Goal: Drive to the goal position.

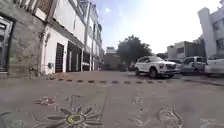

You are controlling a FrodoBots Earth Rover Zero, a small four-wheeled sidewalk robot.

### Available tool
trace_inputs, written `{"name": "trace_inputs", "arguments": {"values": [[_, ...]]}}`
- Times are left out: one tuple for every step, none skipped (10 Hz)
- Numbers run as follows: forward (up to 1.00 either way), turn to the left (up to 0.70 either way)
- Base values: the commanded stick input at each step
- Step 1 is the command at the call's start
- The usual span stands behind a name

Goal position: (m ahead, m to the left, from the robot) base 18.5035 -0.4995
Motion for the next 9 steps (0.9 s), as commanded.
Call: {"name": "trace_inputs", "arguments": {"values": [[1.0,0.06],[1.0,0.06],[1.0,0.06],[1.0,0.06],[1.0,-0.34],[1.0,-0.34],[1.0,0.02],[1.0,0.06],[1.0,0.06]]}}
